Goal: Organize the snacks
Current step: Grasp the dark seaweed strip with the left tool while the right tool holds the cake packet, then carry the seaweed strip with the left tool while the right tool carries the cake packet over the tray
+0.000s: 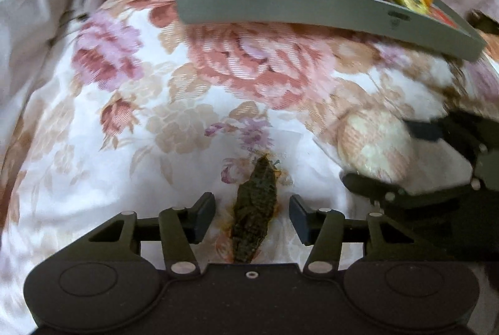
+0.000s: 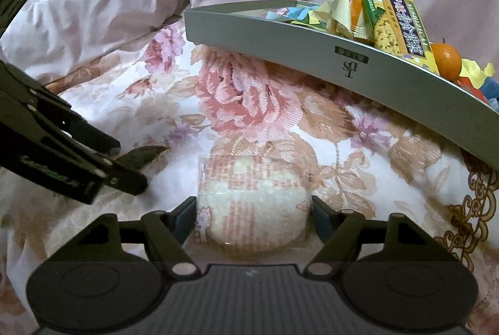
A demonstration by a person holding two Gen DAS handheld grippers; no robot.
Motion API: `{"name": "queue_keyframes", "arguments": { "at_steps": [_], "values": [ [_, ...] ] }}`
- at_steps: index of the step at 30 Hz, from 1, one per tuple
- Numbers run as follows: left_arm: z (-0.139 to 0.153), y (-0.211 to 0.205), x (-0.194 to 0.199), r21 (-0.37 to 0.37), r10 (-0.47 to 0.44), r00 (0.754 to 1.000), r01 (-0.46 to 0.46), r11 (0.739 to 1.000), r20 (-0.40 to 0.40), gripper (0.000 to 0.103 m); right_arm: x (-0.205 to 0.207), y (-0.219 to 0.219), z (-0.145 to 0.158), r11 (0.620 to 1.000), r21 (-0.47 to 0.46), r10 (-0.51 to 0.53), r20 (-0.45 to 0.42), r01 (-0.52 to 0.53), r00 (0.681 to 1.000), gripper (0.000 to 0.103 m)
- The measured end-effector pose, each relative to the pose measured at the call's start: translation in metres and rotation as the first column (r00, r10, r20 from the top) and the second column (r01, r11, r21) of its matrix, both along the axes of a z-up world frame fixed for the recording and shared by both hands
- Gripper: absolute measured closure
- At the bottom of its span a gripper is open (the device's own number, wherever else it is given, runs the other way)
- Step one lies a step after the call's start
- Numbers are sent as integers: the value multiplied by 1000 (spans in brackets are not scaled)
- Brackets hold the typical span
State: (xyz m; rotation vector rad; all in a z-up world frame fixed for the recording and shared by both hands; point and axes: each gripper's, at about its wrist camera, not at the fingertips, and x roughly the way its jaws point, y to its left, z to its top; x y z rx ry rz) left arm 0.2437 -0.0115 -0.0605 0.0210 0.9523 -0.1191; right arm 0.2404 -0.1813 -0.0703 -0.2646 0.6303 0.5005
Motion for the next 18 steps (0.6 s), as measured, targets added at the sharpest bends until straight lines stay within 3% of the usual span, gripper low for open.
{"name": "queue_keyframes", "arguments": {
  "at_steps": [5, 15, 18],
  "values": [
    [-3, -6, 0, -21, 118, 993, -118, 993, 25, 49, 0, 3, -2, 1000, -3, 24, 38, -24, 999, 28],
    [-2, -28, -27, 102, 111, 985, -125, 987, 132, 54, -16, 7, 2, 996, -89, 39, 105, -29, 994, 27],
    [1, -31, -30, 105, 115, 980, -133, 986, 162, 55, -18, 7, 4, 994, -105, 41, 138, -27, 990, 27]
  ]
}}
